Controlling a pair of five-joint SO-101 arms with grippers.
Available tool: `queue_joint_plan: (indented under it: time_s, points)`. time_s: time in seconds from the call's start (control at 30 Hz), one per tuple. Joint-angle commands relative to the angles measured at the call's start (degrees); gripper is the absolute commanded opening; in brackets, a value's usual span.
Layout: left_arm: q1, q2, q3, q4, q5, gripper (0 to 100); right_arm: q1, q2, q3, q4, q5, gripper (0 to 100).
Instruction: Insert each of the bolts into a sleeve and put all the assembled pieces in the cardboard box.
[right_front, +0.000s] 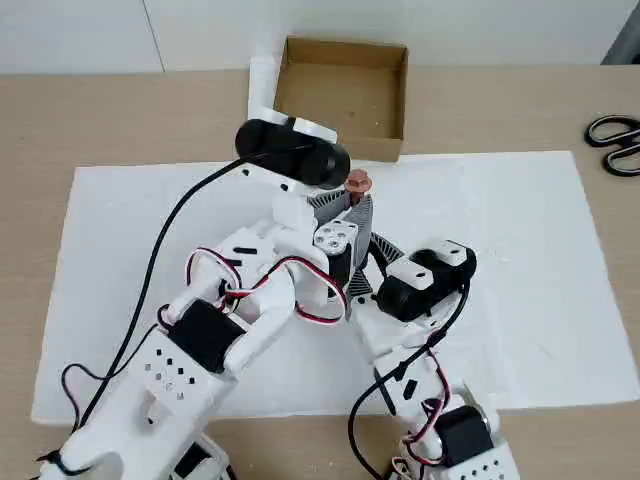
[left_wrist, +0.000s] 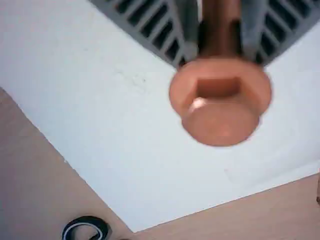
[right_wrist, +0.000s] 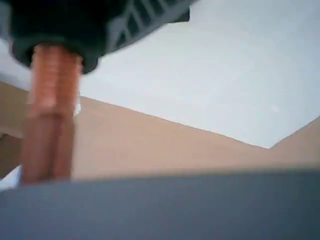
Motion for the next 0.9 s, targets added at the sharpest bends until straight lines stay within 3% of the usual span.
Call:
queue_joint_plan:
  time_s: [0.0,0.33,0.87]
  points:
    - [0.1,-1.8,0.0,0.6,-0.5,0,0.2,-0.8,-0.7,-1.2,-0.6,0.4]
    - [0.2,-1.8,5.1,-3.6,-2.9,0,0.1,-0.8,-0.6,-1.2,-0.6,0.4]
    - [0.2,-1.8,5.4,-0.4,-4.1,0,0.1,-0.8,-0.5,-1.2,-0.6,0.4]
